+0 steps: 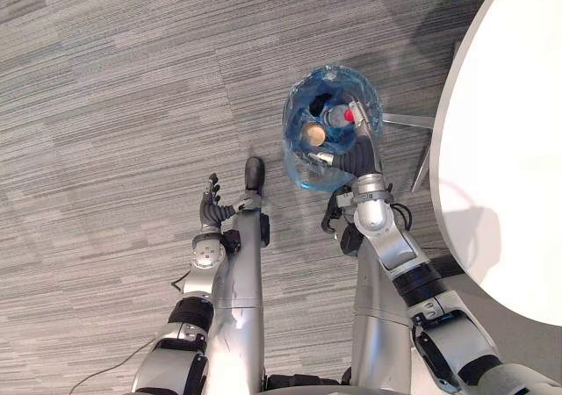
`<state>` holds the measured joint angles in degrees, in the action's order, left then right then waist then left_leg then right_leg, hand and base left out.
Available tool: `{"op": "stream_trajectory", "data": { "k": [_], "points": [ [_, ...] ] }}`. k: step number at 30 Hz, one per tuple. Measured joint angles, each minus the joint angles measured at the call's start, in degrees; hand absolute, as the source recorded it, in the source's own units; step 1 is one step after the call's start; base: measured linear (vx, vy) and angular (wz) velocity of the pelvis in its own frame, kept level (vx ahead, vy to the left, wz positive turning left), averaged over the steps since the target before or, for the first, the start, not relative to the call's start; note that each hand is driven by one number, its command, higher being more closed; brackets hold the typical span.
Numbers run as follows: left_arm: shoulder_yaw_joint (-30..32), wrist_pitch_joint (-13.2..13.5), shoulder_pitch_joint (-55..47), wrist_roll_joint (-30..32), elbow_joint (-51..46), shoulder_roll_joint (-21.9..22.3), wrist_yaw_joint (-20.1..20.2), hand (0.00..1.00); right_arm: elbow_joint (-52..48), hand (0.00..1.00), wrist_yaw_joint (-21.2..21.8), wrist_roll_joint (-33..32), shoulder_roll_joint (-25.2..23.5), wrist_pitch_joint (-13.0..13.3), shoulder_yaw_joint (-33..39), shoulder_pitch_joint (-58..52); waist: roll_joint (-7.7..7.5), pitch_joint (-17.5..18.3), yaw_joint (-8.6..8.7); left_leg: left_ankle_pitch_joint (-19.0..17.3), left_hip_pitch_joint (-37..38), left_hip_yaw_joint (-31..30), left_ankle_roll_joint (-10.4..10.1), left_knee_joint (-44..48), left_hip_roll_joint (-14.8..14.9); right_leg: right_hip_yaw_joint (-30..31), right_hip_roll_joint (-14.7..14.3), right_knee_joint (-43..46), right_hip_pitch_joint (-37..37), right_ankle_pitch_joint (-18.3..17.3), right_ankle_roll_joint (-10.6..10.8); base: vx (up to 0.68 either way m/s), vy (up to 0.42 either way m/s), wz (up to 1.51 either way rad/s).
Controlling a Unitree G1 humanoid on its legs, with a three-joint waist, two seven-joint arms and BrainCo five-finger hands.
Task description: Gather rubbish on tea table into small bin, then transfer packed bag to large trash can.
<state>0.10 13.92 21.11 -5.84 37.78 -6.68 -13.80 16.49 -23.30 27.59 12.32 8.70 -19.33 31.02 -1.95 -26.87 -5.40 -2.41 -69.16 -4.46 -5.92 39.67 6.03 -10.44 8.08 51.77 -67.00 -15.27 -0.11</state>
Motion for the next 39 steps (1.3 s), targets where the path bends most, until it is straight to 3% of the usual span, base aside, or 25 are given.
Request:
{"op": "stream_trajectory", "data": {
  "k": [7, 12, 22, 25, 39],
  "points": [
    [-0.66, 0.16, 0.07, 0.98, 1.11, 0.00, -0.08, 0.00, 7.71, 0.00, 0.84, 11.01, 1.35, -0.46, -4.14, 1.01, -0.03, 0.02, -0.06, 0.28, 1.44, -0.09, 0.06, -1.19, -0.02, -0.34, -0.03, -1.16, 1.53, 0.21, -0.22, 0.00, 0.000, 0.00],
    [-1.59, 0.59, 0.19, 1.51, 1.63, -0.45, -0.17, 0.00, 17.39, 0.00, 1.14, 16.02, 1.23, -2.99, -6.49, 3.72, -0.09, 0.04, -0.17, 0.54, 1.53, 0.16, 0.14, -2.72, -0.04, -0.56, 0.08, -2.52, 1.61, 0.87, -0.73, 0.00, 0.000, 0.00],
    [-1.82, 1.68, 0.68, 1.54, 3.88, -0.59, -0.22, 0.00, 30.15, 0.00, 1.16, 17.80, 0.45, -5.80, -6.53, 11.51, -0.39, 0.23, -0.79, 0.51, 1.53, 0.67, 0.20, -2.99, -0.21, -0.51, 0.49, -2.78, 1.79, 0.92, -0.78, 0.01, 0.001, 0.00],
    [-1.91, 1.68, 1.68, 1.49, 4.98, -0.34, -0.22, 0.00, 32.57, 0.00, 1.15, 17.67, 0.51, -6.84, -6.38, 12.62, -0.38, 0.23, -1.56, 0.37, 1.53, 0.74, 0.44, -3.27, -0.21, -0.58, 0.60, -2.79, 1.69, 0.91, -0.78, -0.01, -0.003, 0.03],
    [-1.79, 2.26, 2.75, 0.29, 4.53, 0.27, -0.26, 0.00, 40.80, 0.00, 2.43, 17.28, 0.58, -10.43, -3.34, 18.52, -0.10, 0.81, -1.79, 1.78, -2.05, -0.14, 0.54, -3.60, -1.21, -1.53, 1.77, -0.66, -2.23, 0.06, -1.33, -0.01, -0.007, 0.07]
  ]
}}
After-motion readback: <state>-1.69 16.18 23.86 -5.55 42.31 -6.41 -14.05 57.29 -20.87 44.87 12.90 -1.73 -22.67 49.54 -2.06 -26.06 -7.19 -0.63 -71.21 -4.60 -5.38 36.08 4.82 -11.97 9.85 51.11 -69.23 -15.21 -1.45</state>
